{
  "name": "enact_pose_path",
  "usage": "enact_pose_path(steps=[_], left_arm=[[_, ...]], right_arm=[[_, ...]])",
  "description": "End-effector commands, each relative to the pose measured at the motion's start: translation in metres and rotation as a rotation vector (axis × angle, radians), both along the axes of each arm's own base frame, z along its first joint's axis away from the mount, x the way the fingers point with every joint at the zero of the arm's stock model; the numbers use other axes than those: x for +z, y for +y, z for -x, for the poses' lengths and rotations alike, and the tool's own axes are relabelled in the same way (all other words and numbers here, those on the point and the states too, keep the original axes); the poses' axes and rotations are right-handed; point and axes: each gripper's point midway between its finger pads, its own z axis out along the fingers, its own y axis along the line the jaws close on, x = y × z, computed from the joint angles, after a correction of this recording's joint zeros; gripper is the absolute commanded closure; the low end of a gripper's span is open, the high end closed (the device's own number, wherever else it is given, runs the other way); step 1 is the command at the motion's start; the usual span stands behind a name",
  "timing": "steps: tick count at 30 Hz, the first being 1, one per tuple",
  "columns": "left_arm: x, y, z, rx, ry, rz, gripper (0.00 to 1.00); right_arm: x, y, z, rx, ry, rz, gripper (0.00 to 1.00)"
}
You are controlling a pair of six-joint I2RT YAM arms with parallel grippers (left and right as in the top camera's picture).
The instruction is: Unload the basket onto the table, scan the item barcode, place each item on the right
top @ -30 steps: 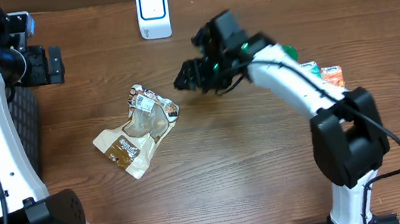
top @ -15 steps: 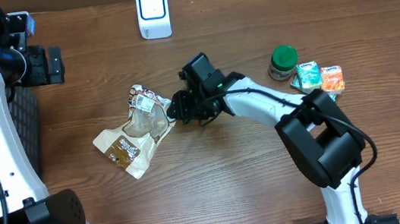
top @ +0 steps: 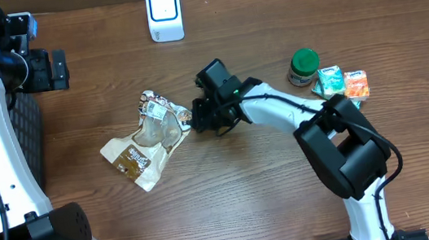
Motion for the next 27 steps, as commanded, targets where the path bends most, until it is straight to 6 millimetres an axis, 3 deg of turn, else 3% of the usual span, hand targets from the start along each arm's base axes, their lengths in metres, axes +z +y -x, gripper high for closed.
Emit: enact_pose_path(steps=[1, 8, 10, 11, 12, 15, 17, 22, 27], left_arm=[[0.0, -0.002, -0.002, -0.022, -0.004, -0.002, 0.01], [0.0, -0.002, -0.002, -0.022, -0.004, -0.002, 0.0], [0.0, -0.002, -0.002, -0.022, -0.004, -0.002, 0.01], [0.0, -0.002, -0.002, -0.022, -0.004, -0.002, 0.0], [0.0, -0.002, -0.002, -0.022, -0.004, -0.002, 0.01], [0.0, -0.002, -0.002, -0.022, -0.004, -0.002, 0.01], [0.0, -0.002, -0.002, -0.022, -0.004, -0.002, 0.0], [0.0, -0.002, -0.002, -0.022, -0.004, -0.002, 0.0], [0.0, -0.002, -0.002, -0.022, -0.004, -0.002, 0.0]], right_arm=[[0.032, -0.01, -0.017, 0.117, -0.07, -0.09, 0.96], [0.062, -0.048, -0.043, 0.255, -0.18, -0.047, 0.93], [0.066, -0.054, -0.048, 0.263, -0.194, -0.041, 0.51], [0.068, -0.057, -0.05, 0.256, -0.194, -0.033, 0.42], [0.071, -0.059, -0.052, 0.25, -0.19, -0.029, 0.4], [0.091, -0.057, -0.053, 0.204, -0.143, -0.05, 0.47], [0.099, -0.048, -0.045, 0.178, -0.088, -0.08, 0.64], [0.094, -0.005, -0.013, 0.143, 0.013, -0.079, 0.67], [0.077, 0.041, 0.002, 0.054, -0.105, 0.097, 0.69]])
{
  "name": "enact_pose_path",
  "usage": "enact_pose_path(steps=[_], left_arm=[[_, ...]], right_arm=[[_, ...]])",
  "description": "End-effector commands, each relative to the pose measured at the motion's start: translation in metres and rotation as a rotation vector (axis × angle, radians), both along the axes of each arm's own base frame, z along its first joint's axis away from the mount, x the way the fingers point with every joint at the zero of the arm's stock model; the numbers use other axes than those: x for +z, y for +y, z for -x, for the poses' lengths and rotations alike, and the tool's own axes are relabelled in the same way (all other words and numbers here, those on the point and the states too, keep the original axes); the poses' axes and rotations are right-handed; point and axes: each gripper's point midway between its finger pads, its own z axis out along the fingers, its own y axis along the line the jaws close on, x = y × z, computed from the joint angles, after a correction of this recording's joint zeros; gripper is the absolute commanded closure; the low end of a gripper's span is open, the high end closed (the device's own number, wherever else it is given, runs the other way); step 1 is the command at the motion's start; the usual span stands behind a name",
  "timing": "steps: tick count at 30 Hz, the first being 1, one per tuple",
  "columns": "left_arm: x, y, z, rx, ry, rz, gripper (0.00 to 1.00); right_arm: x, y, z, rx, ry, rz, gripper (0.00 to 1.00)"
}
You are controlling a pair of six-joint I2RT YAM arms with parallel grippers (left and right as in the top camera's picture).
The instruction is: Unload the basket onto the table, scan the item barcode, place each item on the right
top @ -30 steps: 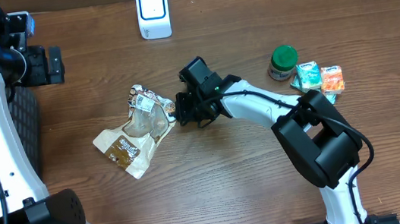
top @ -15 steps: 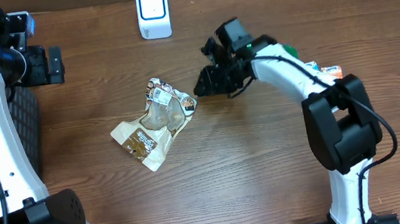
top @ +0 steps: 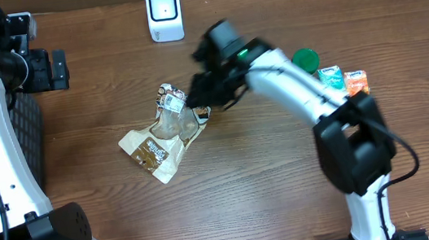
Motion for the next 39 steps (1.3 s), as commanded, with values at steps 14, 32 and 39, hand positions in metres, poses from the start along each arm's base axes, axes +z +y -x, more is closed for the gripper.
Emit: enact_pose_path(steps=[14, 32, 39], left_arm=[[0.0, -0.002, -0.002, -0.023, -0.004, -0.002, 0.01], [0.0, -0.002, -0.002, -0.023, -0.004, -0.002, 0.0], [0.0, -0.002, -0.002, -0.023, -0.004, -0.002, 0.0]], right_arm=[[-0.044, 0.092, 0.038, -0.088, -0.175, 0.11, 0.7], [-0.054, 0.06, 0.059, 0.131, -0.121, 0.219, 0.69], [-0.009, 0.031, 0.048, 0.282, -0.167, 0.217, 0.63]])
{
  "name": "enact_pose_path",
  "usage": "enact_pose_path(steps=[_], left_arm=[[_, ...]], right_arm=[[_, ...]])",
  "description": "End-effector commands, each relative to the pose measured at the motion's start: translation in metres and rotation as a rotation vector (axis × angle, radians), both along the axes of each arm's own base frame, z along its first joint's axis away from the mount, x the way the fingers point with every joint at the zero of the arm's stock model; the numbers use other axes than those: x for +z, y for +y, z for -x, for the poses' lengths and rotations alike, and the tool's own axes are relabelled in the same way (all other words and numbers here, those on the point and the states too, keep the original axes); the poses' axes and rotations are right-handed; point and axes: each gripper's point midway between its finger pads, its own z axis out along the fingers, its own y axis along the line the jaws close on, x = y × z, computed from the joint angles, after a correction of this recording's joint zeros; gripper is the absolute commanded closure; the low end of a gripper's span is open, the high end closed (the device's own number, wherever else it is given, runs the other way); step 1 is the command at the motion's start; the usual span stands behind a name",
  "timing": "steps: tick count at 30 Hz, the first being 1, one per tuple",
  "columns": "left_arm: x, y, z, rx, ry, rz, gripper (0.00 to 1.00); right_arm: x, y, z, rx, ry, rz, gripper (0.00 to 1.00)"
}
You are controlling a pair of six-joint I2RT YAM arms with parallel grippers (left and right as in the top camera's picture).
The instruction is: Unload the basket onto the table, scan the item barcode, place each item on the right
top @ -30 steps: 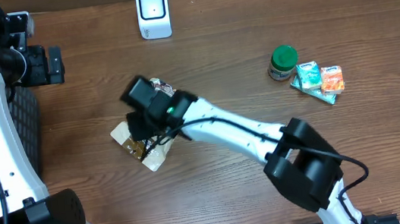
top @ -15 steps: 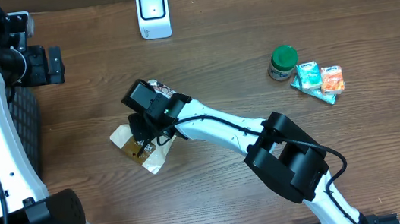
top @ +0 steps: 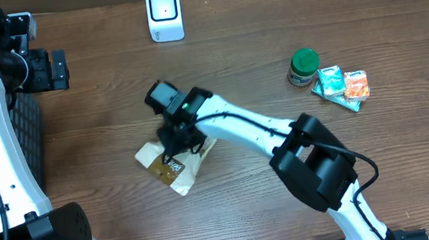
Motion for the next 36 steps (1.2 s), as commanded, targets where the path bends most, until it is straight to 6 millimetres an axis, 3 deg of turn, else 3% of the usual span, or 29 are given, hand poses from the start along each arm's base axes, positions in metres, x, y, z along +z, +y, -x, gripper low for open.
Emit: enact_pose_path(steps=[1, 3, 4, 5, 8, 10, 12, 20, 24, 30, 36], left_arm=[[0.0, -0.002, -0.002, -0.023, -0.004, -0.003, 0.0], [0.0, -0.002, -0.002, -0.023, -0.004, -0.003, 0.0], [0.0, -0.002, -0.002, -0.023, -0.004, -0.003, 0.0], [0.0, -0.002, -0.002, -0.023, -0.004, -0.003, 0.01], [0.0, -0.002, -0.002, -0.023, -0.004, -0.003, 0.01], [0.0, -0.002, -0.002, -0.023, -0.004, -0.003, 0.01], [0.0, -0.002, -0.002, -0.023, -0.004, -0.003, 0.0], [0.001, -0.002, -0.003, -0.023, -0.008, -0.003, 0.01], [0.002, -0.001, -0.005, -0.023, -0.02, -0.006, 0.01], [0.004, -0.007, -0.01, -0.002, -0.043, 0.044, 0.0], [0.008, -0.03, -0.014, 0.059, -0.065, 0.227, 0.01]], right_arm=[[0.059, -0.005, -0.019, 0.132, -0.091, -0.092, 0.62], [0.08, -0.015, -0.023, 0.112, -0.087, -0.103, 0.62], [0.101, -0.031, -0.026, 0.053, -0.072, -0.102, 0.61], [0.108, -0.042, -0.027, 0.006, -0.052, -0.095, 0.61], [0.112, -0.079, -0.026, -0.17, 0.038, -0.019, 0.62], [0.103, -0.108, -0.023, -0.301, 0.098, 0.08, 0.62], [0.082, -0.137, -0.017, -0.404, 0.143, 0.198, 0.62], [0.015, -0.161, 0.006, -0.52, 0.207, 0.311, 0.66], [-0.006, -0.163, 0.006, -0.551, 0.196, 0.305, 0.7], [-0.027, -0.152, -0.002, -0.548, 0.139, 0.236, 0.73], [-0.025, -0.102, -0.025, -0.413, 0.032, 0.036, 0.72]])
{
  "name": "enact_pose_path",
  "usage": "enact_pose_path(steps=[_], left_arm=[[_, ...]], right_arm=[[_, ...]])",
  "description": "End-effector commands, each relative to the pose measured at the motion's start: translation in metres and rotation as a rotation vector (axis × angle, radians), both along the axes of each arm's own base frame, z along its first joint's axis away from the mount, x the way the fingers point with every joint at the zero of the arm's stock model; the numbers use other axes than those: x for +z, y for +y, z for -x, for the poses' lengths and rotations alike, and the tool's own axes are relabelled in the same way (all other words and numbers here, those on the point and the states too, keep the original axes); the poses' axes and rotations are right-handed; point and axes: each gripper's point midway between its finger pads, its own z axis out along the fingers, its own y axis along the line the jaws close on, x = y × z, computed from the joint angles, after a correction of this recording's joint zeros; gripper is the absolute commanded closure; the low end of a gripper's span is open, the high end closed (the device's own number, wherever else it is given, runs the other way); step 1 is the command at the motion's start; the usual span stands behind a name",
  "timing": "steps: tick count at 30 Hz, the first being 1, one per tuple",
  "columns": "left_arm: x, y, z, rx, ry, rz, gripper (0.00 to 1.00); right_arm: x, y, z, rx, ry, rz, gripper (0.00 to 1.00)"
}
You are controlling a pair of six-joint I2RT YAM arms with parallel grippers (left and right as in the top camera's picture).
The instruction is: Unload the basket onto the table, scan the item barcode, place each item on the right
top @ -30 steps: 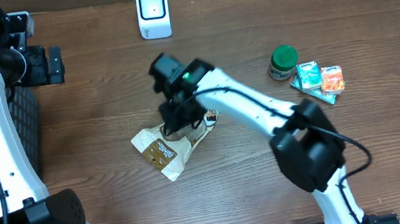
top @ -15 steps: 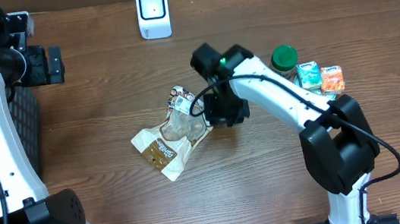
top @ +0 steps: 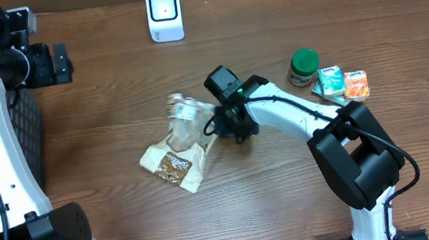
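A cream and brown snack pouch (top: 176,151) with a clear window lies on the wooden table (top: 274,203) at the middle. Its upper end (top: 184,110) is raised and blurred. My right gripper (top: 217,125) sits at the pouch's right edge, and its fingers look shut on that edge. The white barcode scanner (top: 164,13) stands at the back of the table, well behind the pouch. My left gripper (top: 53,63) hangs at the far left, away from the pouch. Whether it is open or shut does not show. No barcode shows on the pouch.
A green-lidded jar (top: 304,66) and two small packets, one teal (top: 329,83) and one orange (top: 356,84), stand at the right. A dark mat (top: 29,134) lies along the left edge under the left arm.
My right gripper was over the pouch's left part and is now at its right edge. The pouch has spread out toward the upper right, with its top end lifted. The left arm stayed put.
My right gripper first stood at the right edge of the flat pouch. It then held the pouch's top raised, a little to the right. Later it was down over the bunched pouch at the left. Now it grips the right edge, the pouch spread out again.
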Motion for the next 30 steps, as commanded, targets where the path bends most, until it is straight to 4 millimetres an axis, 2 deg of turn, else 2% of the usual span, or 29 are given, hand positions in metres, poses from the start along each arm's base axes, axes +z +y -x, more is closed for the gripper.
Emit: enact_pose_path(steps=[1, 4, 7, 12, 15, 16, 18, 21, 26, 28, 29, 30], left_arm=[[0.005, -0.022, -0.005, 0.028, -0.023, 0.156, 0.0], [0.007, -0.031, -0.006, 0.005, -0.031, 0.206, 0.0], [0.007, -0.036, -0.005, -0.006, -0.026, 0.234, 0.01], [-0.001, -0.043, -0.003, -0.019, 0.001, 0.269, 0.02], [-0.015, -0.051, 0.0, -0.034, 0.047, 0.279, 0.18], [-0.022, -0.056, 0.001, -0.049, 0.064, 0.279, 0.26], [-0.038, -0.069, 0.002, -0.09, 0.102, 0.28, 0.37], [-0.059, -0.09, 0.004, -0.138, 0.147, 0.285, 0.52], [-0.099, -0.142, 0.008, -0.237, 0.213, 0.29, 0.87], [-0.113, -0.162, 0.011, -0.26, 0.23, 0.295, 0.9], [-0.121, -0.174, 0.013, -0.276, 0.24, 0.297, 0.96], [-0.128, -0.183, 0.015, -0.289, 0.246, 0.297, 0.96]], right_arm=[[0.0, 0.031, -0.003, 0.125, -0.057, -0.088, 0.72], [0.007, 0.045, -0.017, 0.136, -0.128, -0.138, 0.72], [0.011, 0.051, -0.025, 0.136, -0.162, -0.161, 0.72], [0.029, 0.039, -0.039, 0.099, -0.162, -0.166, 0.72], [0.056, 0.022, -0.049, 0.055, -0.142, -0.195, 0.72], [0.067, 0.014, -0.052, 0.036, -0.136, -0.209, 0.72], [0.089, -0.006, -0.058, -0.009, -0.129, -0.235, 0.71], [0.104, -0.036, -0.063, -0.075, -0.12, -0.232, 0.68], [0.094, -0.086, -0.061, -0.138, -0.053, -0.178, 0.68], [0.088, -0.096, -0.058, -0.16, -0.032, -0.168, 0.68], [0.086, -0.099, -0.057, -0.167, -0.023, -0.163, 0.68], [0.084, -0.1, -0.055, -0.169, -0.018, -0.159, 0.68]])
